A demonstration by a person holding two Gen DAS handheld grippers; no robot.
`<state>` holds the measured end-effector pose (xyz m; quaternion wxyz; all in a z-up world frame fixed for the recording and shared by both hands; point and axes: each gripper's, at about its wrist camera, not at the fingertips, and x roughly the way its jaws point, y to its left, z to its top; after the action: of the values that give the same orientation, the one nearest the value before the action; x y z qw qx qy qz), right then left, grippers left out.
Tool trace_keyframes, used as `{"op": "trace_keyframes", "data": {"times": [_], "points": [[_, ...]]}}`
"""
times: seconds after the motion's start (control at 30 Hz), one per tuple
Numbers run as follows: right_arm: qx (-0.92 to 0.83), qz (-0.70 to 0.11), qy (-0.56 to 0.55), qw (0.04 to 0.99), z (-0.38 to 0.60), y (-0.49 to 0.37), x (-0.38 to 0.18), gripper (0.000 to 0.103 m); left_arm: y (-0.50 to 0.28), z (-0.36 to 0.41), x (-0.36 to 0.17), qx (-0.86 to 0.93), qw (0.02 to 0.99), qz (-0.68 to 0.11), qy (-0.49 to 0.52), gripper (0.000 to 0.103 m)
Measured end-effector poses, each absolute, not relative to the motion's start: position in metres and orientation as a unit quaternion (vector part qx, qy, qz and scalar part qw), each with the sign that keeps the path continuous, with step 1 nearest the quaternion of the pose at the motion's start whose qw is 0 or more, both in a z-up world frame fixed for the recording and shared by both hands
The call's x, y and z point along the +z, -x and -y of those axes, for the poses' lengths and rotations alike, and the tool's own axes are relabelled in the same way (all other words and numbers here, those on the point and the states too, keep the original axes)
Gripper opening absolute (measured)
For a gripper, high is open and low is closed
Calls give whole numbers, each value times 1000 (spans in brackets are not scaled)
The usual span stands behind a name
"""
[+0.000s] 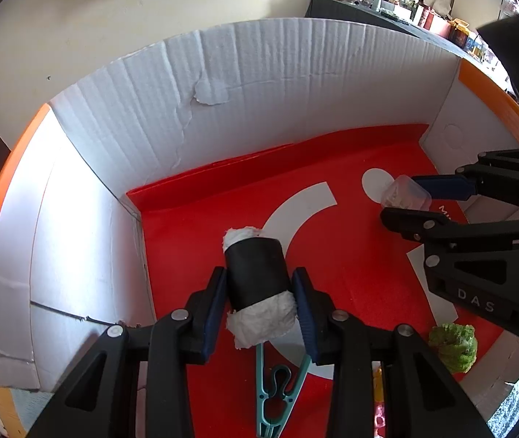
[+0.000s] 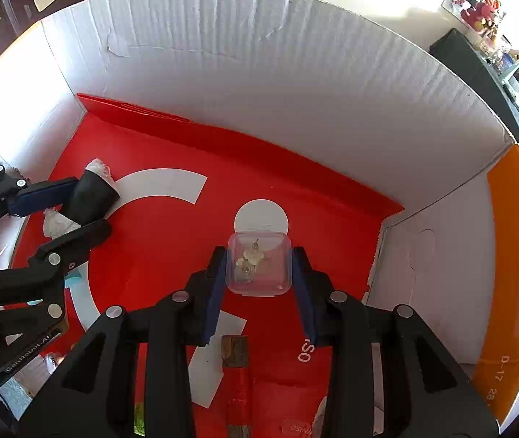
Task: Organize objects
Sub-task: 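Lower and release the container onto the white dot while the left releases the cylinder, then withdraw both tools from the box back over the toys on the towel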
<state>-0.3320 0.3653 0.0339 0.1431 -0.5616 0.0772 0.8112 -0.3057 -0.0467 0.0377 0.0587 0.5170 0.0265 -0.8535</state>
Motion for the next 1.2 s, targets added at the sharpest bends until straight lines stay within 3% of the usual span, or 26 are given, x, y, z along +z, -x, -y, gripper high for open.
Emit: {"op": "trace_keyframes", "data": {"times": [0.37, 0.5, 0.97, 1.2], "points": [[811, -77, 561, 144, -365, 330, 34, 35, 294, 55, 38, -855, 60, -28, -514, 39], [811, -72, 562, 144, -362, 330, 34, 40, 297, 57, 41, -858, 64, -25, -509, 39], [825, -63, 541, 148, -361, 312, 58, 41, 279, 57, 67, -872, 64, -24, -485, 44], [838, -66, 521, 149, -355, 301, 77, 47, 263, 51, 83, -881, 62, -28, -467, 48]]}}
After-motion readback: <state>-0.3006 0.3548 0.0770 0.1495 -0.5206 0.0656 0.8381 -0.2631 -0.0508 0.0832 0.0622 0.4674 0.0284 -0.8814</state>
